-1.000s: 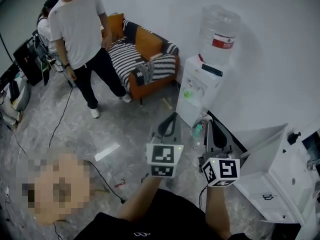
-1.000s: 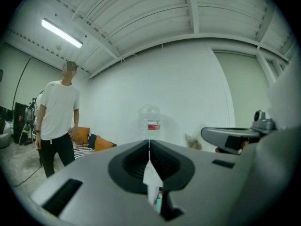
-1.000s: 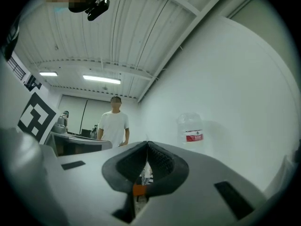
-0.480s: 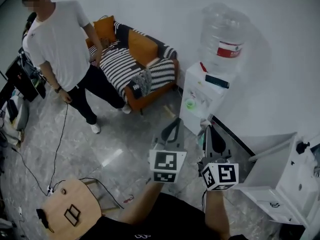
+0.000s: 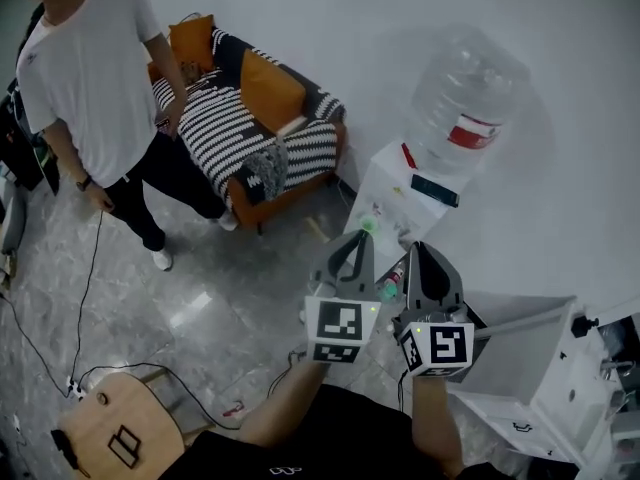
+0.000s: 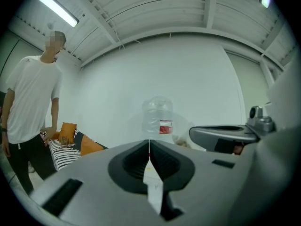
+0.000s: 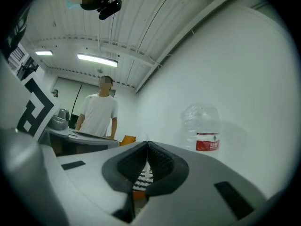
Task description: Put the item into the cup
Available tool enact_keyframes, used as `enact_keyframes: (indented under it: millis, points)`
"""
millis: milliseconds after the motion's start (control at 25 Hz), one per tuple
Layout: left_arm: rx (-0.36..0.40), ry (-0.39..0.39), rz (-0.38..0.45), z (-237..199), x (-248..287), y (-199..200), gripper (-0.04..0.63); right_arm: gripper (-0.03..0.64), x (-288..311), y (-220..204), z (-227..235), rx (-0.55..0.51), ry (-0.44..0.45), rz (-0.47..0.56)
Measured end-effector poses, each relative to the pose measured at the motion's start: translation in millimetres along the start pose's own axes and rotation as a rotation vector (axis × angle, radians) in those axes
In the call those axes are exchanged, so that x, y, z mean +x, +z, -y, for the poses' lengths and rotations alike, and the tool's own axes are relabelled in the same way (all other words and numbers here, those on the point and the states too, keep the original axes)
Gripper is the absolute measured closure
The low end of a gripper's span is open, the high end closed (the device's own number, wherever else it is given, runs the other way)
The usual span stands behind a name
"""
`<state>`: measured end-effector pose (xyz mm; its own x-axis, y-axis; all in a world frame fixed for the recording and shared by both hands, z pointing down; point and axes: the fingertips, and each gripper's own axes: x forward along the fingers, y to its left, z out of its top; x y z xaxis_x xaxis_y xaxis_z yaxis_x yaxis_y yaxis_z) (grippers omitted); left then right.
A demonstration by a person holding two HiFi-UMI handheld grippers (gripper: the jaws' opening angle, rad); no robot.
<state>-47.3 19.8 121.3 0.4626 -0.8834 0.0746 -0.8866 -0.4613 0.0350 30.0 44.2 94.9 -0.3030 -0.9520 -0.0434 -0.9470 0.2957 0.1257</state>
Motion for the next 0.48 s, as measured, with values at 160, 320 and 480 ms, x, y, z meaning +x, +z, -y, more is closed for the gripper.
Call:
enact_keyframes:
  millis: [160,320,480]
  points:
    - [-0.001,0.005,0.009,-17.5,15.7,4.9,0.581,0.606,24.6,7.3,-1.1,-0.010,0.009,0.016]
    - [0.001,0.007,0.004,-27.1,26.8,4.2,0.581,0.606,37.2,5.0,2.4,-0.003,0.001,0.020]
    - [0.008,-0.002,-0.003,-25.8,37.1,4.2,0.581,0.606,41.9,3.0,12.7,0.002,-0.011,0.022]
